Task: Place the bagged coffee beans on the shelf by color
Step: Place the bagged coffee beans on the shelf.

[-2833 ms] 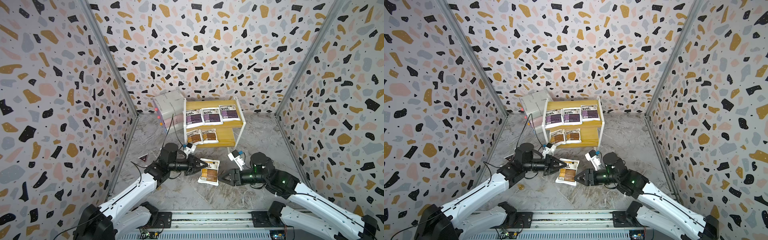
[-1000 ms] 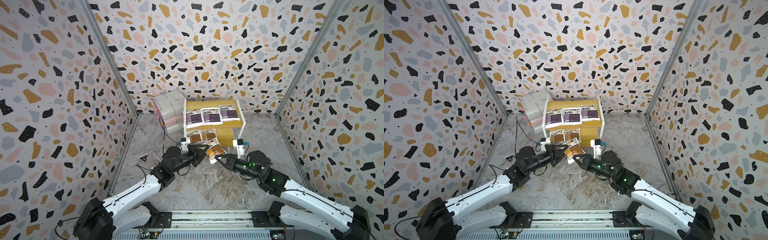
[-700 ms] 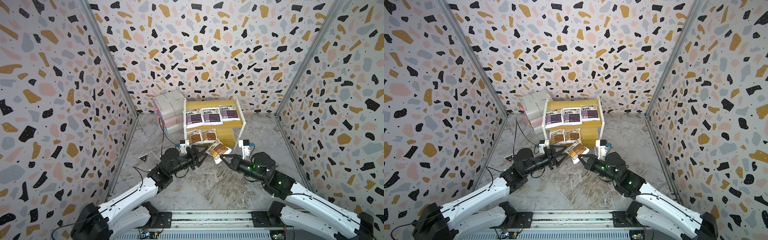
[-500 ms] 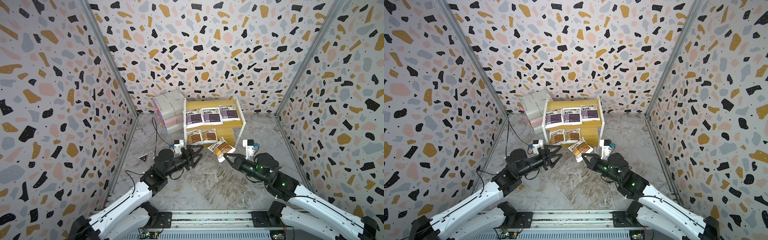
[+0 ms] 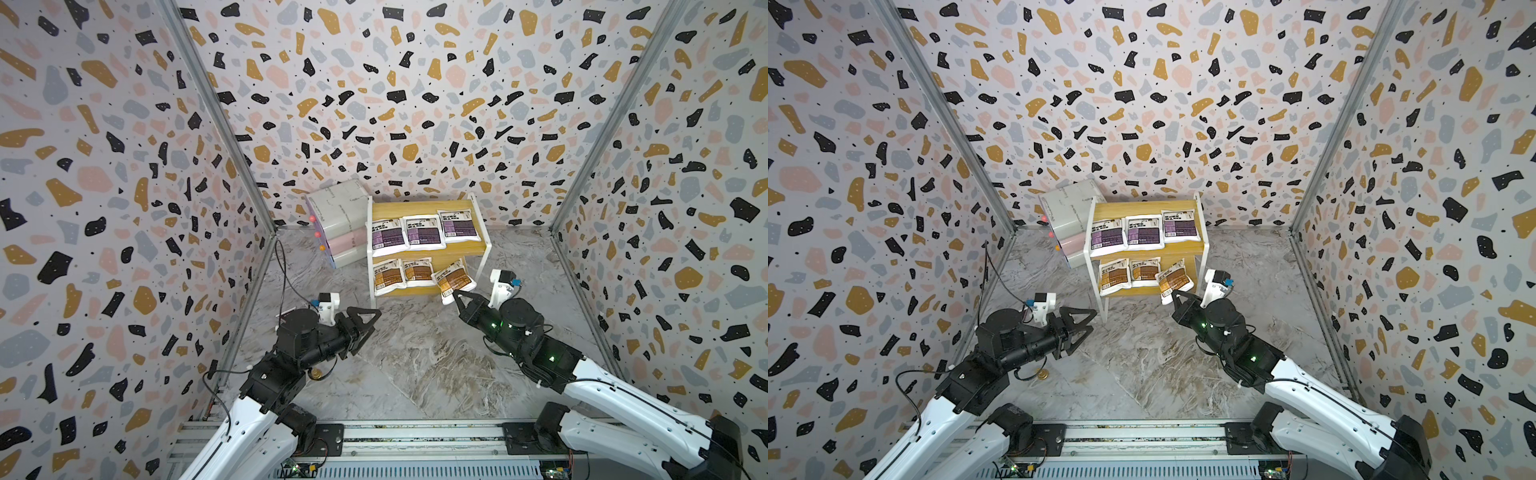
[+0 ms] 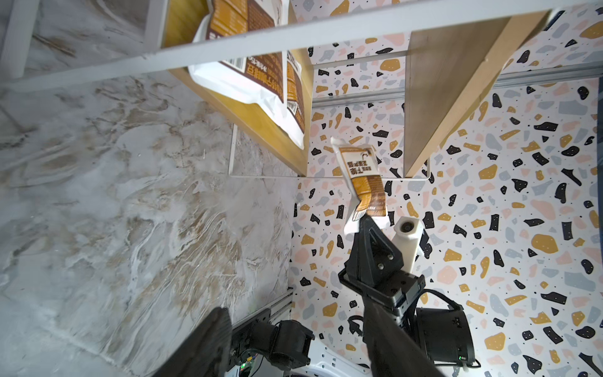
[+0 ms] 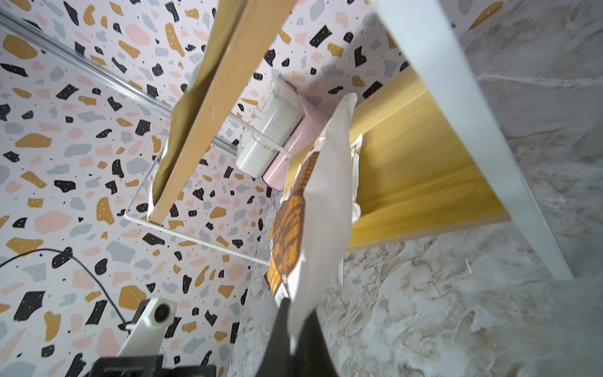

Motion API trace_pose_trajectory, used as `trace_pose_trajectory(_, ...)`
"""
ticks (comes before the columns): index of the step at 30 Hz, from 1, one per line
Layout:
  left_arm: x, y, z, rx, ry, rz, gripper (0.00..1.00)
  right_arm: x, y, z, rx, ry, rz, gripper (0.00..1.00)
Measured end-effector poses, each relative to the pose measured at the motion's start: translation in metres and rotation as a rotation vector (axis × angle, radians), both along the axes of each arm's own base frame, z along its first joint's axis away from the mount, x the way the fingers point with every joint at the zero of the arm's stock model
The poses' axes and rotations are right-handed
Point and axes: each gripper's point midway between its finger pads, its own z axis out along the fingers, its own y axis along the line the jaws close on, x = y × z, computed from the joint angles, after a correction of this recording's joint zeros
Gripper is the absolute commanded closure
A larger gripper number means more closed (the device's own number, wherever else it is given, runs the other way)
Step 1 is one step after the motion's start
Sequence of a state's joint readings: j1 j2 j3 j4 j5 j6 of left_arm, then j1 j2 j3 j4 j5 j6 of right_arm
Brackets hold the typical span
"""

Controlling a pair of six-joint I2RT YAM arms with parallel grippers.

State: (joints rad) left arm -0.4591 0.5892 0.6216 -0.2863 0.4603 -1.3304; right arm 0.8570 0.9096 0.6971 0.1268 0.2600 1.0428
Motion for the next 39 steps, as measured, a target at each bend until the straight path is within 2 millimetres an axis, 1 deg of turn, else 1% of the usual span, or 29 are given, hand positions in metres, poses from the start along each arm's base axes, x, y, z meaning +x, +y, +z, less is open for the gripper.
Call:
trace_pose_trajectory(6, -0.009, 0.004, -0.012, 0.056, 0.027, -0.035, 0.31, 0.02, 0.001, 0.0, -0.011, -0.045, -0.082, 1.0)
trace_pose_trajectory(11, -0.016, 0.007, -0.015, 0.09, 0.032, -0.061, 0.3, 0.037, 0.012, -0.007, -0.014, -0.054, -0.115, 1.0)
trace_pose_trajectory(14, -0.019, 0.009, -0.016, 0.098, 0.028, -0.069, 0.3, 0.045, 0.016, -0.015, -0.022, -0.053, -0.135, 1.0)
trace_pose_trajectory(17, -0.023, 0.011, -0.019, 0.107, 0.033, -0.076, 0.3, 0.052, 0.018, -0.019, -0.032, -0.05, -0.16, 1.0)
trace_pose_trajectory(21, -0.026, 0.013, -0.02, 0.113, 0.034, -0.081, 0.3, 0.061, 0.019, -0.016, -0.022, -0.059, -0.185, 1.0)
trace_pose_trajectory(28, -0.03, 0.017, -0.024, 0.122, 0.045, -0.089, 0.3, 0.076, 0.014, -0.022, -0.019, -0.037, -0.235, 1.0)
trace_pose_trajectory(29, -0.031, 0.017, -0.024, 0.124, 0.047, -0.091, 0.3, 0.077, 0.013, -0.022, -0.016, -0.034, -0.239, 0.98)
trace_pose_trajectory(31, -0.031, 0.018, -0.026, 0.127, 0.053, -0.093, 0.3, 0.08, 0.01, -0.022, -0.004, -0.027, -0.252, 0.9)
trace_pose_trajectory(34, -0.032, 0.018, -0.027, 0.13, 0.053, -0.096, 0.3, 0.084, 0.007, -0.025, 0.008, -0.003, -0.265, 0.88)
trace_pose_trajectory(37, -0.032, 0.019, -0.027, 0.131, 0.051, -0.098, 0.3, 0.084, 0.007, -0.03, 0.019, 0.027, -0.264, 0.82)
trace_pose_trajectory(39, -0.032, 0.019, -0.027, 0.13, 0.05, -0.097, 0.3, 0.084, 0.007, -0.033, 0.027, 0.044, -0.264, 0.73)
